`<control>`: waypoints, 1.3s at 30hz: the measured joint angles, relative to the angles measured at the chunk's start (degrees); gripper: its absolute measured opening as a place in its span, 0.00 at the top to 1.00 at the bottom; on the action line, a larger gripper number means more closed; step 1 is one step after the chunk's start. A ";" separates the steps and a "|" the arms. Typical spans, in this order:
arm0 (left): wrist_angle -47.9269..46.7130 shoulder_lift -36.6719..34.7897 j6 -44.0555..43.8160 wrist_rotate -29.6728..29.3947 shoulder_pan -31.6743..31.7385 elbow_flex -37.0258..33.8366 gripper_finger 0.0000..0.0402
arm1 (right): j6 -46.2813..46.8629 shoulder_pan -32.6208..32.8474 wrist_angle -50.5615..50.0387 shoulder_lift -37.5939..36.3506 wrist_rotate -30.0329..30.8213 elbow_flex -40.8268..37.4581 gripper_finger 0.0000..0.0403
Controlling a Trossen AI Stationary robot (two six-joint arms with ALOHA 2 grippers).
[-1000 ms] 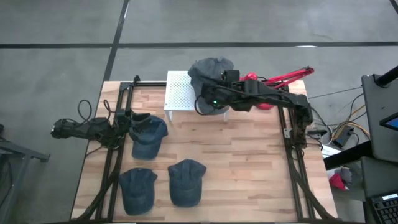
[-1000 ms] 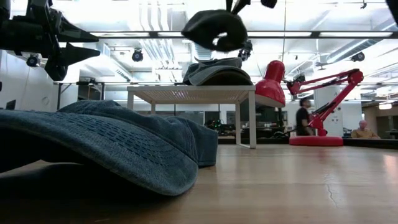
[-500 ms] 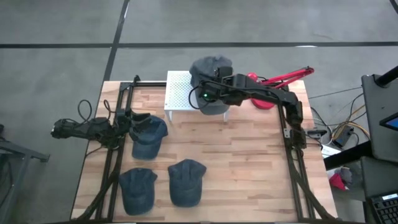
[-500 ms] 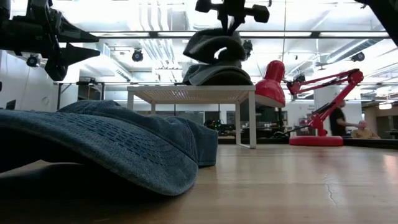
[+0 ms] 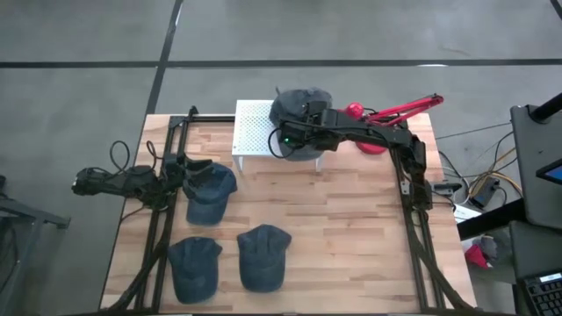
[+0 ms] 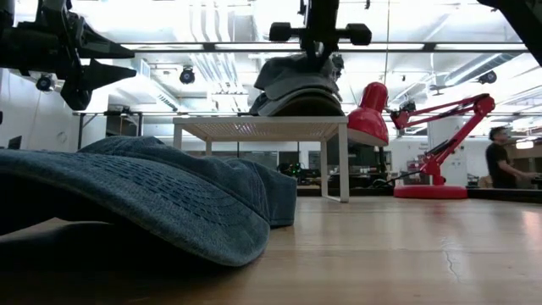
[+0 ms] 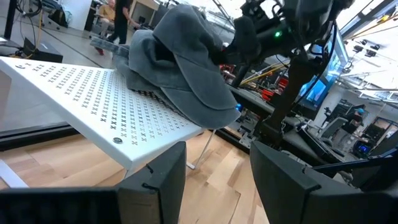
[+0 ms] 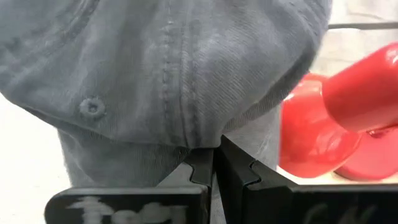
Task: Stack small to large cups/mugs on shelf
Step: Stack the gray cup on the other gray cup on the shelf, then put the top blue cup on the shelf
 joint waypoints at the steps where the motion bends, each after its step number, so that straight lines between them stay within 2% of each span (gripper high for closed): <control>1: 0.00 0.00 0.00 -0.02 0.00 0.00 0.55 | 0.35 -0.01 0.02 0.00 -0.25 -0.53 0.98; 10: -0.02 0.01 -0.02 -0.02 0.00 0.00 0.55 | 0.73 0.03 0.35 -0.07 -0.31 -2.81 0.98; 14: -0.02 0.02 -0.02 -0.01 0.00 0.00 0.55 | -2.39 0.01 0.33 -0.11 -0.34 -2.71 0.96; 28: -0.02 0.02 -0.04 -0.01 0.00 0.00 0.55 | -3.54 -0.69 0.31 -0.90 -1.08 -2.48 0.69; 39: 0.00 0.02 -0.04 0.00 -0.02 0.00 0.55 | -7.21 1.21 0.35 -8.26 -0.92 -2.46 0.55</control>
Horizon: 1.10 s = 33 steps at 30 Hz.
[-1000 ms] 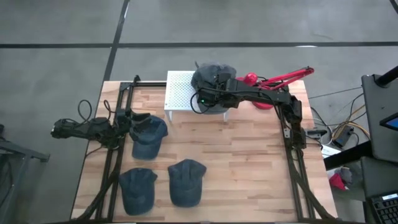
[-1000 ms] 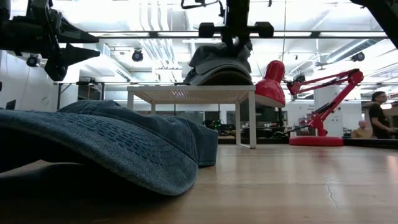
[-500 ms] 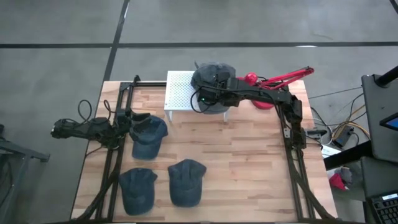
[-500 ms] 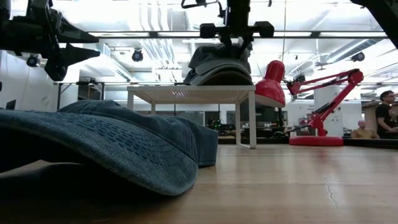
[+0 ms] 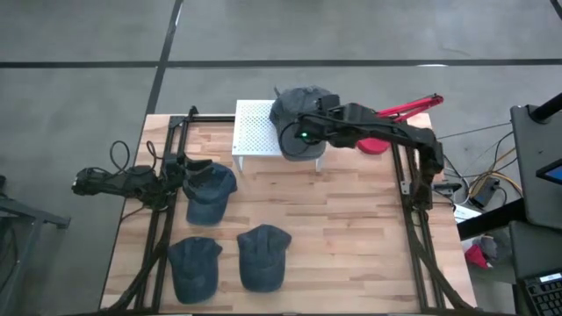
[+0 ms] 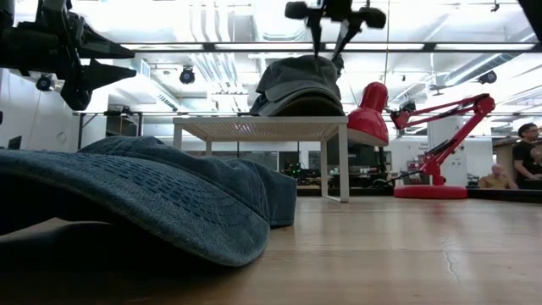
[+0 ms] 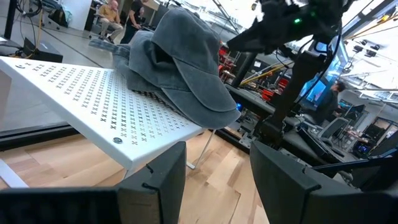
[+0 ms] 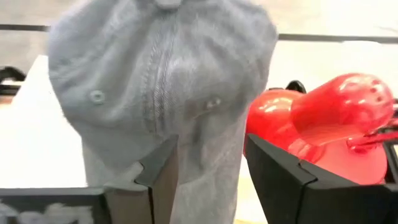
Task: Stack small to large cups/mugs on shelf
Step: Put the top blue cup on the shelf
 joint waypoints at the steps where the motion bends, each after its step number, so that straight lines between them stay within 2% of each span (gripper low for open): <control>1: 0.00 0.00 0.00 0.00 0.02 0.00 0.55 | -0.65 0.35 -0.02 -0.90 0.02 0.00 0.54; 10: 0.75 -0.02 0.23 0.24 0.00 0.02 0.55 | -10.31 7.25 -0.06 -6.27 2.48 -0.30 0.54; 17: 0.85 -0.02 1.25 4.17 0.00 0.04 0.55 | -14.66 12.92 -0.58 -9.57 5.69 -4.85 0.60; 22: 0.76 0.11 1.75 4.66 0.00 0.66 0.55 | -13.67 15.69 -0.61 -13.14 7.76 -11.81 0.65; 28: 0.93 1.40 6.87 4.61 0.00 3.44 0.55 | -8.86 17.52 -0.09 -19.25 7.75 -23.54 0.71; 33: -1.16 4.18 7.69 4.52 0.00 6.14 0.55 | -7.75 17.92 6.93 -26.04 7.76 -34.42 0.78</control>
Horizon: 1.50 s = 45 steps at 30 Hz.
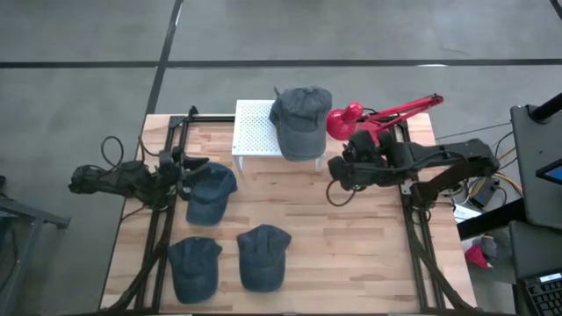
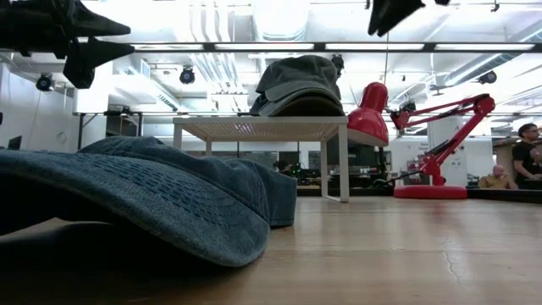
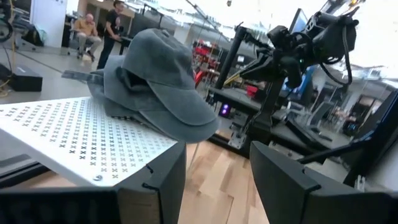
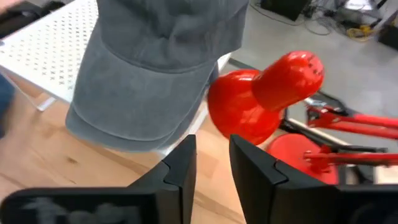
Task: Stack small to large cups/mugs on shelf
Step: Put the top blue cup on the shelf
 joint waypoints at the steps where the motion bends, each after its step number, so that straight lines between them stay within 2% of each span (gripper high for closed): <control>1: -0.64 0.71 -0.02 0.00 0.00 0.49 0.55 | -0.49 0.00 2.54 -1.48 -0.01 -2.30 0.79; 8: -6.09 7.56 -2.38 0.00 0.00 4.42 0.55 | -7.72 0.00 19.45 -11.79 -0.08 -17.05 0.87; 15: -14.05 15.30 -3.94 -0.39 0.00 10.35 0.55 | -11.30 -0.02 29.24 -21.97 -1.24 -28.28 0.89; 22: -22.61 21.07 -4.59 -0.83 0.00 16.55 0.55 | -15.05 -0.02 35.60 -32.43 -1.77 -36.44 0.89; 30: -36.82 24.15 -9.00 -2.03 0.00 22.59 0.55 | -21.64 -0.02 44.50 -43.63 -1.76 -42.51 0.89; 36: -46.87 24.43 -12.42 -1.99 0.00 25.12 0.55 | -24.82 -0.04 50.45 -47.78 -3.36 -45.94 0.89; 45: -57.07 24.43 -17.12 -0.83 0.00 25.36 0.55 | -27.17 -0.04 65.73 -49.17 -12.92 -54.94 0.93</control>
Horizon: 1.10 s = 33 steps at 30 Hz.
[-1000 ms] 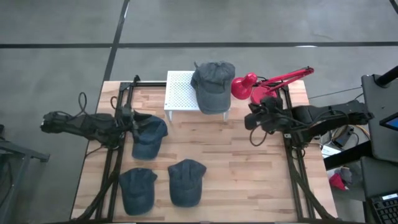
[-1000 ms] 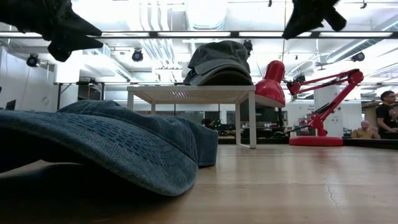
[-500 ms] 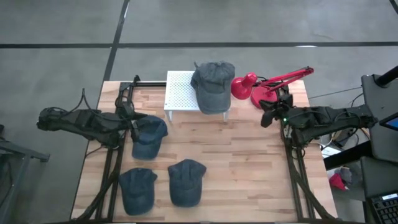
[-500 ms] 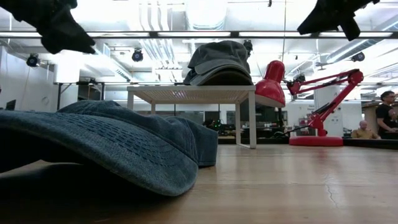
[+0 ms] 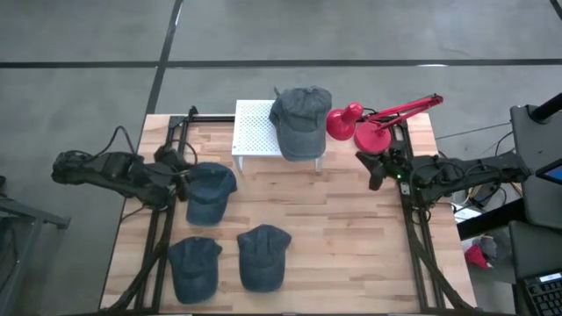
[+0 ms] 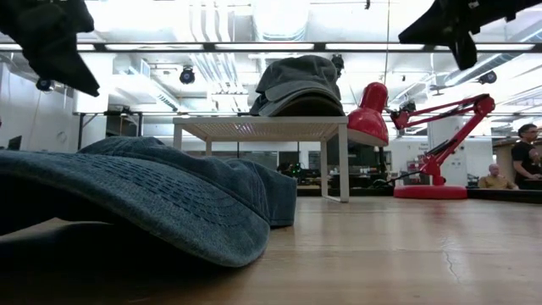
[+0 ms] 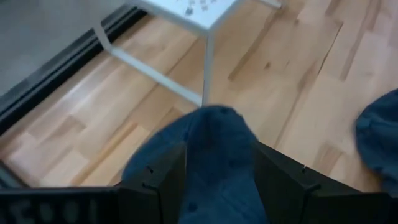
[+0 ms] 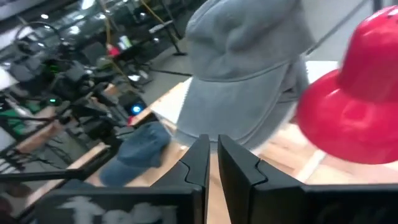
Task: Stack small to large cups/mugs on shelf
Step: Put the top blue cup on the shelf
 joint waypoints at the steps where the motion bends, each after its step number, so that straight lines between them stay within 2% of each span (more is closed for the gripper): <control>1: -0.72 0.00 -0.39 0.18 0.00 0.00 0.55 | 0.01 0.02 1.03 0.00 -0.37 -0.83 0.93; 5: -3.44 0.15 -2.24 2.90 0.00 -0.02 0.55 | 0.95 0.02 4.17 0.02 -0.56 -3.72 0.93; 9: -7.82 1.87 -8.15 8.94 0.02 -0.05 0.55 | 3.90 0.00 4.92 0.09 -0.48 -5.43 0.93; 13: -7.50 4.53 -9.96 12.84 0.00 -0.13 0.55 | 5.98 -0.01 4.89 0.11 -0.39 -6.24 0.93; 20: -7.30 10.74 -15.71 13.06 0.00 -0.13 0.55 | 6.17 -0.01 4.84 0.11 -0.37 -6.44 0.93; 29: -6.58 18.30 -35.70 13.06 0.01 0.42 0.55 | 6.31 -0.01 4.83 0.11 -0.37 -6.44 0.93; 33: -5.90 19.39 -35.82 12.78 0.02 0.55 0.55 | 6.29 -0.01 4.83 0.13 -0.35 -6.44 0.93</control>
